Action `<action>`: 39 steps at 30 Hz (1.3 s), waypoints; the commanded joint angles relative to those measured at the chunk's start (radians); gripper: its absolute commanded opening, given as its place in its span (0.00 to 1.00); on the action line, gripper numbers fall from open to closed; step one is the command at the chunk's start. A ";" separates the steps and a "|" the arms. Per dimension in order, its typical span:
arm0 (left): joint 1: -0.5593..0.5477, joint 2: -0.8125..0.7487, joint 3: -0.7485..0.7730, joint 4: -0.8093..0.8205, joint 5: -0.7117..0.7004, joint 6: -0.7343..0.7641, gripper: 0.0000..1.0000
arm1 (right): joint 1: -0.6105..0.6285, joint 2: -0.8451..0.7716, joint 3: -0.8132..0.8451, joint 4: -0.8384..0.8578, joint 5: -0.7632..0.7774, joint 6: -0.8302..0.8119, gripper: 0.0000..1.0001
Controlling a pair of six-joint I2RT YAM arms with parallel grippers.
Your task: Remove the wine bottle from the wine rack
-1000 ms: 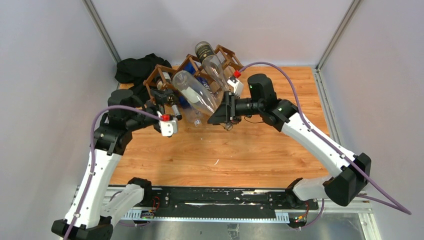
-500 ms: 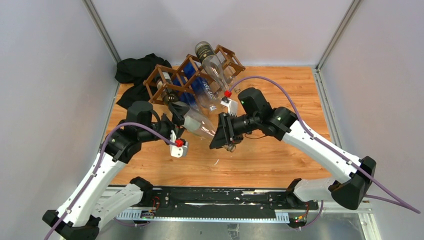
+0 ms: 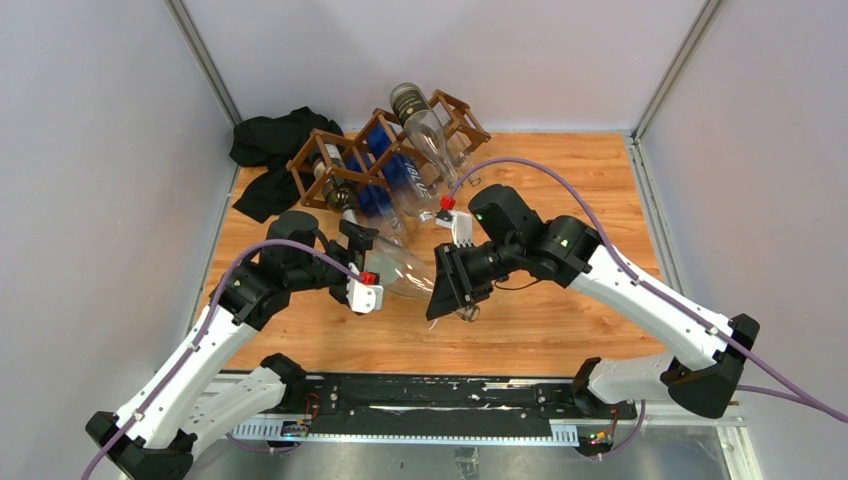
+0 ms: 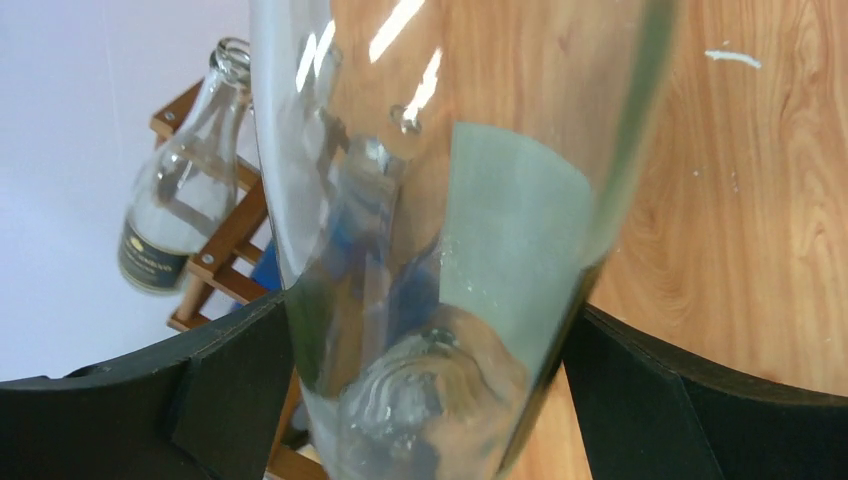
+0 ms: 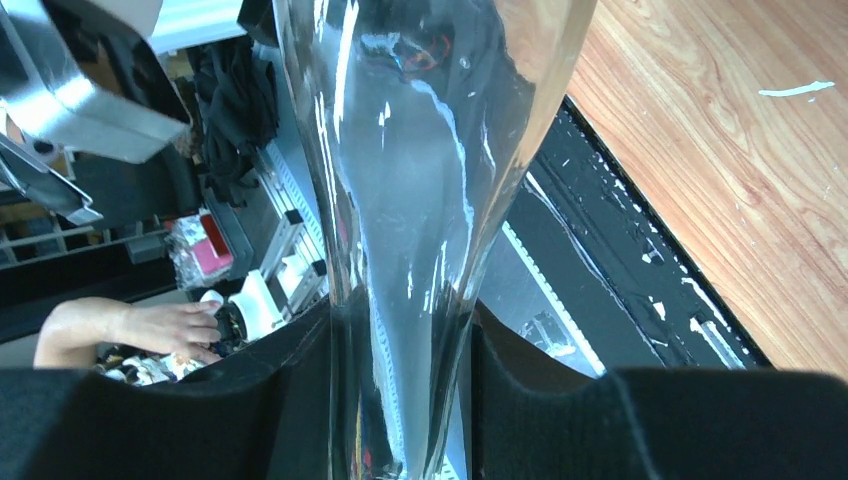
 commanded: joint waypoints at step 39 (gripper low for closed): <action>-0.010 -0.250 -0.258 0.697 -0.063 -0.193 0.00 | 0.117 -0.204 0.224 -0.010 0.526 -0.323 0.96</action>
